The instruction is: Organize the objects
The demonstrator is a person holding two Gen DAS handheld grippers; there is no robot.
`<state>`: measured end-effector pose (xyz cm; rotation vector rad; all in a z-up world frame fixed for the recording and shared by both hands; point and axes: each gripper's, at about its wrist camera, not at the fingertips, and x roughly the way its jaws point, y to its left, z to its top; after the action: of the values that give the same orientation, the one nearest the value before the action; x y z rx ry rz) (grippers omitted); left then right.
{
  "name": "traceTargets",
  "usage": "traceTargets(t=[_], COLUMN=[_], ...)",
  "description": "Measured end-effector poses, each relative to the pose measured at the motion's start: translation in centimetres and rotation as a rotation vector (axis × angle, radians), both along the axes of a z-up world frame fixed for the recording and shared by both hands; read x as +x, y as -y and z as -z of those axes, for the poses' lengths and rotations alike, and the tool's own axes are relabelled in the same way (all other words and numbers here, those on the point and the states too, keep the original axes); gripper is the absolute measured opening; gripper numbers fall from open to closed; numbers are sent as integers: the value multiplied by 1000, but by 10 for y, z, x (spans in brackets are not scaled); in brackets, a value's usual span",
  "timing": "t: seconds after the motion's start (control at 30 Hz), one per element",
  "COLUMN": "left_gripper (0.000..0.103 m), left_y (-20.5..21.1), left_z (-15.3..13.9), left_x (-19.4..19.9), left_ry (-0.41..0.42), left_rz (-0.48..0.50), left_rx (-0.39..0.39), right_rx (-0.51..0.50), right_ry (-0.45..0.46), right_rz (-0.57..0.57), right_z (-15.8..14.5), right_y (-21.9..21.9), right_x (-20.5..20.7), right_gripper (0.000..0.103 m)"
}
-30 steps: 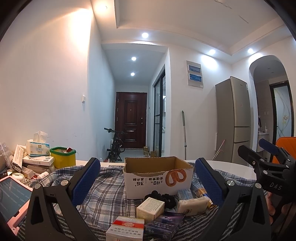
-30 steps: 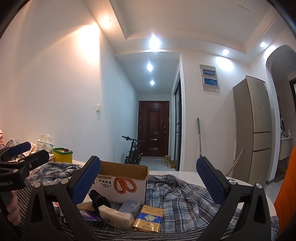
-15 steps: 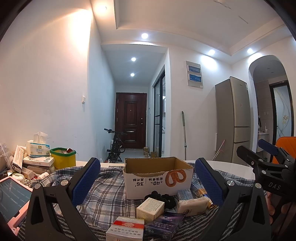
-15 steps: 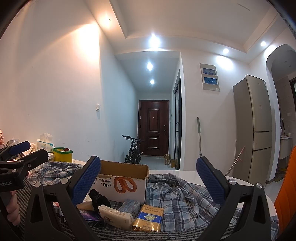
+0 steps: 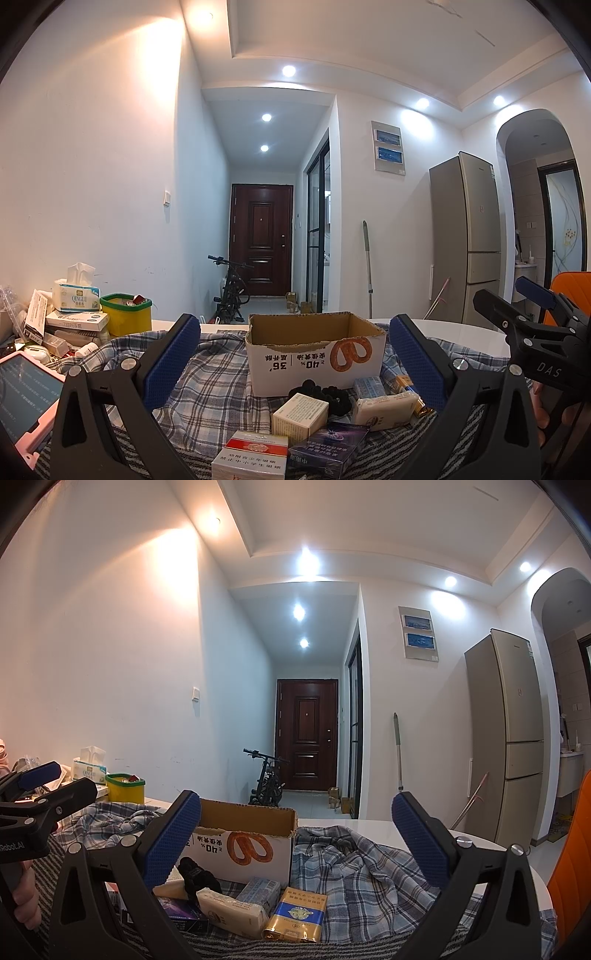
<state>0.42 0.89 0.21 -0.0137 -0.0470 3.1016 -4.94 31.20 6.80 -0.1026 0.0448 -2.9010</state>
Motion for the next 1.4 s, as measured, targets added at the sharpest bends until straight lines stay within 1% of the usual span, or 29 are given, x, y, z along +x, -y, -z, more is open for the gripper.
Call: traceTargets(t=[1.07, 1.13, 1.2, 1.27, 1.3, 1.37, 1.4], left_gripper=[103, 103, 103, 103, 103, 103, 103], left_y=[1, 3, 7, 14, 15, 13, 12], left_z=[2, 2, 0, -2, -4, -7, -6], left_x=[0, 1, 6, 18, 23, 36, 43], left_ry=[-1, -1, 32, 62, 71, 97, 107], left_rz=[1, 13, 33, 52, 69, 70, 41], left_rx=[-3, 6, 35, 56, 46, -8, -35], right_rx=[-13, -11, -8, -7, -15, -40, -40], right_ry=[2, 1, 4, -22, -60, -126, -132], right_rz=[-3, -9, -5, 46, 81, 136, 144], right_z=[1, 0, -3, -5, -6, -8, -12], right_y=[-3, -2, -2, 0, 0, 0, 1], right_x=[-1, -1, 0, 9, 20, 40, 48], right_gripper=[103, 103, 103, 103, 103, 103, 103])
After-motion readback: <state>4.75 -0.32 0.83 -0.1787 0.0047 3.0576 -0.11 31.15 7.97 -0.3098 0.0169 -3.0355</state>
